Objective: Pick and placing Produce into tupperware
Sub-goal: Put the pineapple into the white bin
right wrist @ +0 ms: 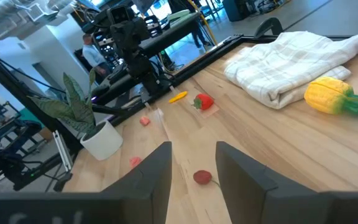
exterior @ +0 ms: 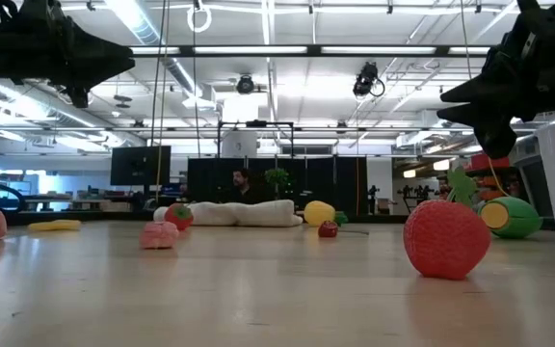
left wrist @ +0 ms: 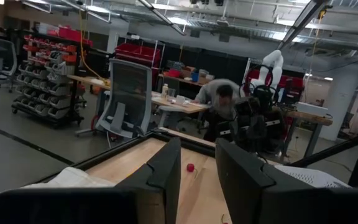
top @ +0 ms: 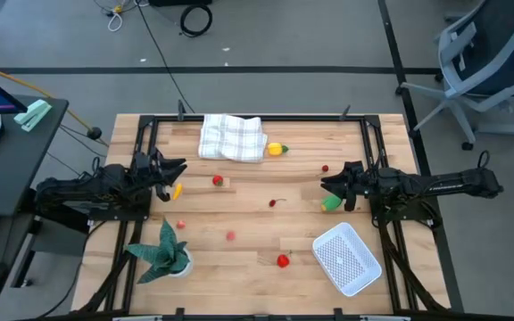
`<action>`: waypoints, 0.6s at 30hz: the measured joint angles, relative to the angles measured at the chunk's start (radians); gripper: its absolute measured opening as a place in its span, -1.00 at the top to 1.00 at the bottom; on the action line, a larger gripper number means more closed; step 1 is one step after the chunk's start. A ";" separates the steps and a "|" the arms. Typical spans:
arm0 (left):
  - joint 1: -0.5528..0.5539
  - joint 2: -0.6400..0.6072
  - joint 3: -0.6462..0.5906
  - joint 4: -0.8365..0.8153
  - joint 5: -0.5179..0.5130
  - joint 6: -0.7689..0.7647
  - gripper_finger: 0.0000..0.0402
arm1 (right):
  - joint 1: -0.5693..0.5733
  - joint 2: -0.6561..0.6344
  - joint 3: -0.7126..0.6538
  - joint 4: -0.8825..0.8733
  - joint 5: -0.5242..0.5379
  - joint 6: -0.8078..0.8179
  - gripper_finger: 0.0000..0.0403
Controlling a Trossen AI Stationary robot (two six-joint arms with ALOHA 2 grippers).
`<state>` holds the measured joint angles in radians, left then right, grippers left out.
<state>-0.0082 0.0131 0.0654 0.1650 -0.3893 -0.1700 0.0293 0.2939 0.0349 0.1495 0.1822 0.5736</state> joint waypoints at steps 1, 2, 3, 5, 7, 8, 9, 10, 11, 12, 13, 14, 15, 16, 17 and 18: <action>0.000 0.000 0.000 0.007 0.000 0.001 0.47 | 0.000 0.000 0.000 0.000 0.000 0.000 0.34; 0.001 0.000 0.000 0.024 0.001 0.000 0.47 | 0.000 0.000 0.000 0.000 0.000 0.000 0.34; 0.002 0.000 0.000 0.039 0.001 -0.002 0.47 | 0.000 0.000 0.000 0.000 0.000 0.000 0.34; -0.001 0.000 0.000 0.090 0.009 -0.044 0.47 | 0.000 0.000 0.000 0.000 0.000 0.000 0.34; -0.002 0.000 0.001 0.171 0.020 -0.116 0.47 | 0.000 0.000 0.000 0.000 0.000 0.000 0.34; -0.002 -0.001 0.002 0.193 0.020 -0.147 0.47 | 0.000 0.000 0.000 0.000 0.000 0.000 0.34; -0.002 -0.001 0.002 0.200 0.020 -0.177 0.47 | 0.000 0.000 0.000 0.000 0.000 0.000 0.34; -0.002 0.000 0.001 0.207 0.020 -0.209 0.47 | 0.000 0.000 0.000 0.000 0.000 0.000 0.34; -0.002 0.000 0.000 0.217 0.020 -0.242 0.47 | 0.000 0.000 0.000 0.000 0.000 0.000 0.34; -0.002 -0.001 0.000 0.222 0.020 -0.275 0.47 | 0.000 0.000 0.000 0.000 0.000 0.000 0.34; -0.002 -0.001 0.001 0.219 0.020 -0.301 0.47 | 0.000 0.000 0.000 0.000 0.000 0.000 0.34; -0.002 0.000 0.000 0.211 0.017 -0.320 0.47 | 0.000 0.000 0.000 0.000 0.000 0.000 0.34; 0.000 0.000 0.000 0.211 0.009 -0.335 0.47 | 0.000 0.000 0.000 0.000 0.000 0.000 0.34; 0.000 0.000 0.000 0.216 0.007 -0.351 0.47 | 0.000 0.000 0.000 0.000 0.000 0.000 0.34; 0.001 0.000 0.000 0.227 0.005 -0.375 0.47 | 0.000 0.000 0.000 0.000 0.000 0.000 0.34; 0.001 0.000 0.000 0.232 0.005 -0.398 0.47 | 0.000 0.000 0.000 0.000 0.000 0.000 0.34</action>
<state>-0.0074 0.0128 0.0654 0.3966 -0.3847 -0.5683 0.0294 0.2938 0.0349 0.1497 0.1821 0.5738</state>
